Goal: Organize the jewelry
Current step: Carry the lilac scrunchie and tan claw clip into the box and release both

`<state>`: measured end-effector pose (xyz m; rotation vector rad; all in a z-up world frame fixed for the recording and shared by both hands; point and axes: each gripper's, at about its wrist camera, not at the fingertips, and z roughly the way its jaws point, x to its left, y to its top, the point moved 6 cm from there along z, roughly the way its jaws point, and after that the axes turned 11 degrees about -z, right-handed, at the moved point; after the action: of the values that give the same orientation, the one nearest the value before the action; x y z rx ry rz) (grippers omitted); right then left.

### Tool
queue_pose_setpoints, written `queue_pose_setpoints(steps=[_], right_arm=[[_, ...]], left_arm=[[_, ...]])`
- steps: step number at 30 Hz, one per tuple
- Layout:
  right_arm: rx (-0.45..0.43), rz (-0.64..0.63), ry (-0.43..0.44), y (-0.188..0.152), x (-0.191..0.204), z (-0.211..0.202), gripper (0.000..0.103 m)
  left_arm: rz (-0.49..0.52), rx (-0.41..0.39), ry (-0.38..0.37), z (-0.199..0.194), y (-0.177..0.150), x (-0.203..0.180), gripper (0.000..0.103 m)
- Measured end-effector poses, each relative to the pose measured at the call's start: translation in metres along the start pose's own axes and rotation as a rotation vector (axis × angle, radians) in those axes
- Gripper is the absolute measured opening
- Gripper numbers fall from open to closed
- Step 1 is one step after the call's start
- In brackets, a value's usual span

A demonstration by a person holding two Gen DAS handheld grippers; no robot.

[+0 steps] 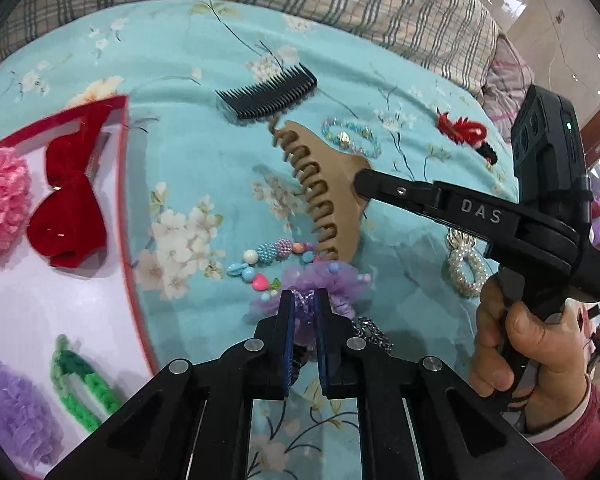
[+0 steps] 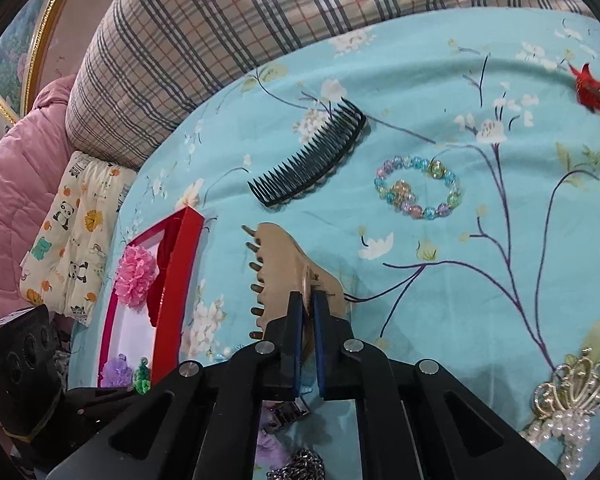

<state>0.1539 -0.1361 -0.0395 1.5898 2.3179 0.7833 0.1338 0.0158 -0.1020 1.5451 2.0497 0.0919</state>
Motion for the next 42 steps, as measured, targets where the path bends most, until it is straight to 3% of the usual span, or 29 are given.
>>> queue_pose_setpoints(steps=[19,27,42], right_arm=[[-0.073,-0.04,0.021,0.012,0.032,-0.037,0.004],[-0.064,-0.08,0.049,0.012,0.06,-0.036,0.004],[-0.009,-0.178,0.123,0.003,0.126,-0.011,0.004]], left_arm=[[-0.082,-0.156,-0.021,-0.106,-0.013,0.036,0.008],[-0.153,-0.224,-0.014,-0.151,-0.022,0.067,0.008],[-0.271,-0.293,0.015,-0.197,-0.027,0.13,0.008]])
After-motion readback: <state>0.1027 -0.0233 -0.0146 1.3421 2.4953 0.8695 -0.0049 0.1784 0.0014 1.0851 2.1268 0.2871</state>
